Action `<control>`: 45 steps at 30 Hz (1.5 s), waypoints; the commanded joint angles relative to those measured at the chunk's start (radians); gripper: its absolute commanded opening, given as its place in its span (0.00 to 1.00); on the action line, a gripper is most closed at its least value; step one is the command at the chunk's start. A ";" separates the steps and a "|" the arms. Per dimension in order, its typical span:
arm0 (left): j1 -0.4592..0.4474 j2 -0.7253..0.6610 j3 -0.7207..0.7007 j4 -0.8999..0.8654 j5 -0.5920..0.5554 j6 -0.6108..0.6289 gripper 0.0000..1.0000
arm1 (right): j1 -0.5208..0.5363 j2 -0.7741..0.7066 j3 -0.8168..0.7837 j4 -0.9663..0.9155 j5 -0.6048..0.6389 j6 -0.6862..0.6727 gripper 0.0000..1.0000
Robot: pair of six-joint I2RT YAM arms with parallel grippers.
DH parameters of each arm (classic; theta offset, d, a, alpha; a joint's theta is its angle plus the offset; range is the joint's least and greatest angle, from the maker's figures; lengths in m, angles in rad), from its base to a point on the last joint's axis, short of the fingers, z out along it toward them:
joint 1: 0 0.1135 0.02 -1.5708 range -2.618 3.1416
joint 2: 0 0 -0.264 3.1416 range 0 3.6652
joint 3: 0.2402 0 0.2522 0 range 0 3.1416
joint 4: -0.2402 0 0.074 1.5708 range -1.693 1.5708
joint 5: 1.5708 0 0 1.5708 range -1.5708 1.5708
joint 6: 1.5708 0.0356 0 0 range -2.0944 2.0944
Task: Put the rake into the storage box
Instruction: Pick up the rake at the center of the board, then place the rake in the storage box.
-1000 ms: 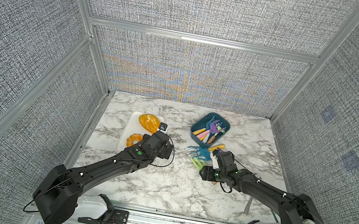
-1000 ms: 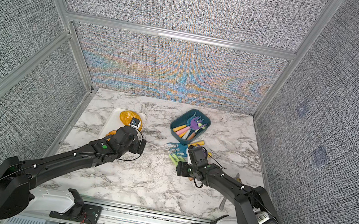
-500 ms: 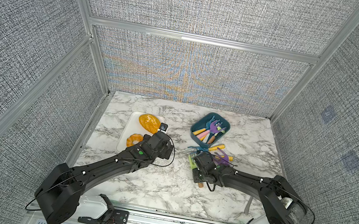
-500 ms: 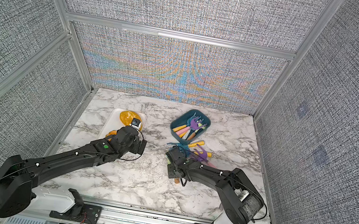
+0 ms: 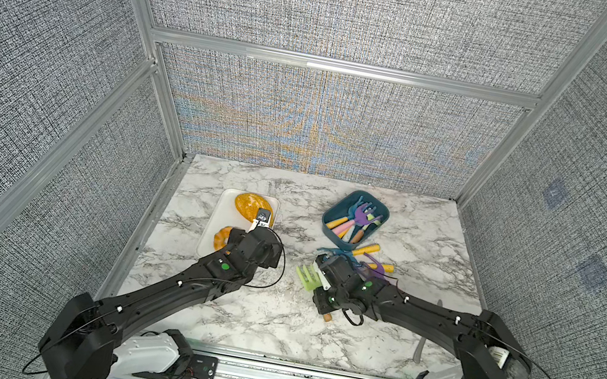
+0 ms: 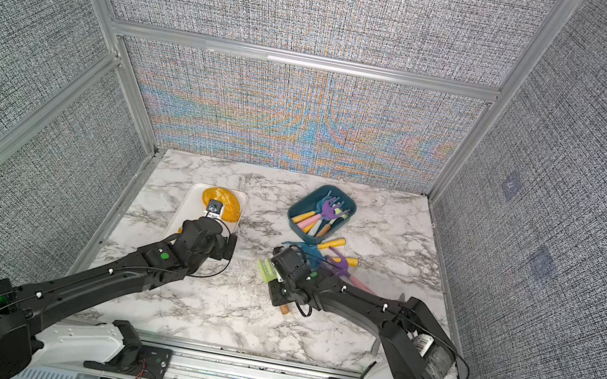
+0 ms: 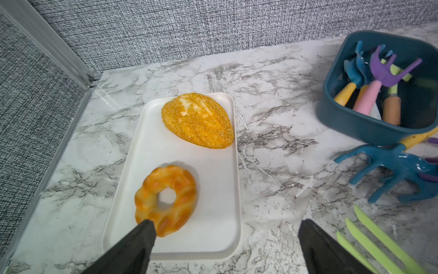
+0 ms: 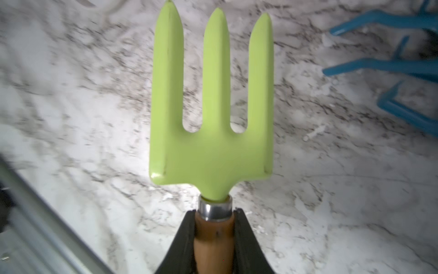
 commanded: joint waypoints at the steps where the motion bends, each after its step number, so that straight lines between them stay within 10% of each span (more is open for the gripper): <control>1: 0.001 -0.040 -0.017 0.039 -0.059 -0.014 0.99 | -0.049 -0.051 -0.003 0.092 -0.161 0.027 0.00; 16: 0.001 -0.073 -0.028 0.043 -0.058 -0.011 0.99 | -0.398 0.001 0.229 0.140 0.036 0.326 0.00; 41: 0.002 -0.049 -0.017 0.041 -0.036 -0.005 0.99 | -0.470 0.375 0.471 0.108 0.192 0.500 0.00; 45: 0.001 -0.037 -0.012 0.041 -0.027 -0.005 0.99 | -0.478 0.388 0.472 0.113 0.184 0.497 0.13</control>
